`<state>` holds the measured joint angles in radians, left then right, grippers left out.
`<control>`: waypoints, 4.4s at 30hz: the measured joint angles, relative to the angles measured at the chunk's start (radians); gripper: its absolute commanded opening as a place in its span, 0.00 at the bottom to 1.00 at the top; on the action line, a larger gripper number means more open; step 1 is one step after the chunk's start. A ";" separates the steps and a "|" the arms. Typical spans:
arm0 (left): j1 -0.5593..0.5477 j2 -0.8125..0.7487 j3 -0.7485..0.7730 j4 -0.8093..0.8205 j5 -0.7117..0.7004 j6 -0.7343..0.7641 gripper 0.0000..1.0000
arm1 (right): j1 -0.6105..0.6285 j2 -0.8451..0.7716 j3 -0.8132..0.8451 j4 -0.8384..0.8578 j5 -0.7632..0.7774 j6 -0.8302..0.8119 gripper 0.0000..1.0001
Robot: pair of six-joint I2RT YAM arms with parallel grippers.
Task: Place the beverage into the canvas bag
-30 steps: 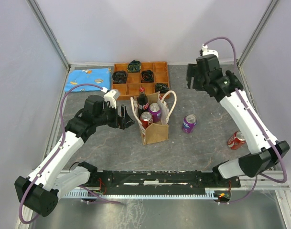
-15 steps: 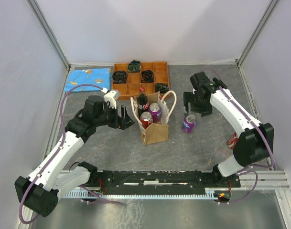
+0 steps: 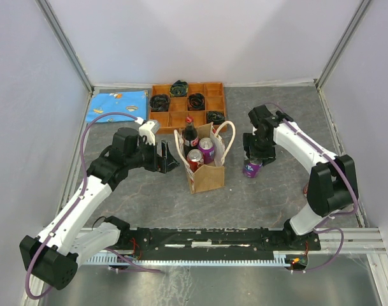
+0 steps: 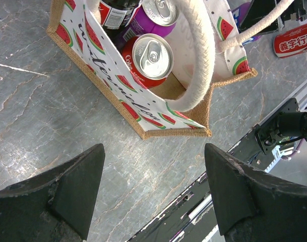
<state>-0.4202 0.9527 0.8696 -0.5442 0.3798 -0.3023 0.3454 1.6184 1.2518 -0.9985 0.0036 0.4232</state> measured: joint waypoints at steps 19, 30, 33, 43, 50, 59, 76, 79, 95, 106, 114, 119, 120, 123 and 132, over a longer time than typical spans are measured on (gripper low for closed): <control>0.000 0.000 0.000 0.000 0.009 0.000 0.85 | 0.002 0.014 0.329 -0.127 0.045 -0.014 0.00; 0.000 0.000 0.000 0.000 0.015 0.000 0.85 | 0.004 0.114 0.851 -0.109 -0.021 -0.034 0.00; 0.000 0.000 -0.002 0.000 0.015 0.000 0.85 | 0.032 0.138 0.929 -0.111 -0.045 -0.035 0.00; 0.000 0.000 -0.007 0.000 0.015 0.000 0.85 | 0.309 0.135 0.868 -0.144 -0.037 -0.039 0.00; 0.000 0.002 -0.007 0.000 0.015 0.000 0.85 | 0.362 0.081 0.608 -0.190 -0.012 -0.034 0.00; 0.000 0.010 -0.008 0.001 0.015 0.000 0.85 | 0.380 0.067 0.507 -0.154 0.023 -0.032 0.00; 0.000 0.009 -0.015 0.001 0.015 0.000 0.85 | 0.407 0.160 0.448 -0.098 0.043 -0.041 0.00; 0.000 0.007 -0.022 0.001 0.015 0.000 0.85 | 0.407 0.173 0.436 -0.081 0.053 -0.046 0.00; 0.000 0.007 -0.024 0.001 0.015 0.000 0.85 | 0.414 0.249 0.379 0.002 0.076 -0.067 0.00; 0.000 0.007 -0.024 0.001 0.015 0.000 0.85 | 0.418 0.246 0.313 0.066 0.076 -0.069 0.59; 0.000 0.007 -0.024 0.002 0.015 0.000 0.85 | 0.418 0.235 0.311 0.066 0.077 -0.070 0.77; 0.000 0.006 -0.024 0.001 0.015 0.000 0.85 | 0.418 0.226 0.336 0.054 0.107 -0.077 0.85; 0.000 0.006 -0.024 0.001 0.015 0.000 0.85 | 0.418 0.222 0.344 0.054 0.114 -0.079 0.85; 0.000 0.000 -0.024 0.001 0.015 0.000 0.85 | 0.418 0.207 0.355 0.056 0.132 -0.085 0.87; 0.007 -0.019 -0.023 0.000 0.014 0.001 0.85 | 0.418 0.188 0.355 0.059 0.138 -0.087 0.89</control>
<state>-0.4133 0.9337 0.8463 -0.5438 0.3939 -0.3016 0.7635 1.8069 1.6066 -0.9394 0.1413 0.3359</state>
